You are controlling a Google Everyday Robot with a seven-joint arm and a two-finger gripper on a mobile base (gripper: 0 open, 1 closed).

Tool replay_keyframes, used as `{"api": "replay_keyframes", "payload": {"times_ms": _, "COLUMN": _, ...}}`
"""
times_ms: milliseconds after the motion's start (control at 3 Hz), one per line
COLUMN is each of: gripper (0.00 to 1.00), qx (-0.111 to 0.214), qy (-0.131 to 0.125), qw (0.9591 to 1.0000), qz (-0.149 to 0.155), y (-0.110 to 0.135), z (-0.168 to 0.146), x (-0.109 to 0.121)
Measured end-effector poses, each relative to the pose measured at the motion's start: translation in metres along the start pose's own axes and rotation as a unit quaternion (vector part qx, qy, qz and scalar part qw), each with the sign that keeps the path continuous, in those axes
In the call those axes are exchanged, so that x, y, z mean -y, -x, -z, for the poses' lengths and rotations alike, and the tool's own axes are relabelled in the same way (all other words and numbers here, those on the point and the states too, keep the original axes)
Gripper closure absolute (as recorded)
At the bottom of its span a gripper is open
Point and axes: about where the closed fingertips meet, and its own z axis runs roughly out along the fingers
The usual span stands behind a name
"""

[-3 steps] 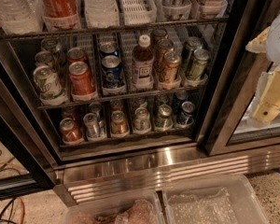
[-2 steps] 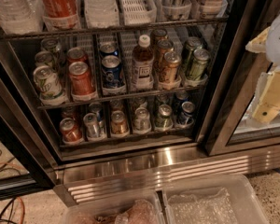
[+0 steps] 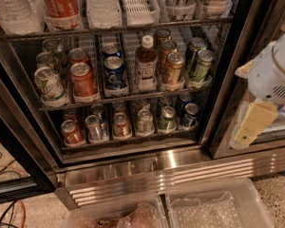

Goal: Pick orange can from bottom shelf of fridge

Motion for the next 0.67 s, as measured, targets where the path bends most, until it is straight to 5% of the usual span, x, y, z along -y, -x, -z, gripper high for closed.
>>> {"api": "replay_keyframes", "payload": {"times_ms": 667, "gripper": 0.0, "qx": 0.047, "qy": 0.043, "qw": 0.9971, "qz": -0.042, "y": -0.019, "z": -0.143, "x": -0.027}}
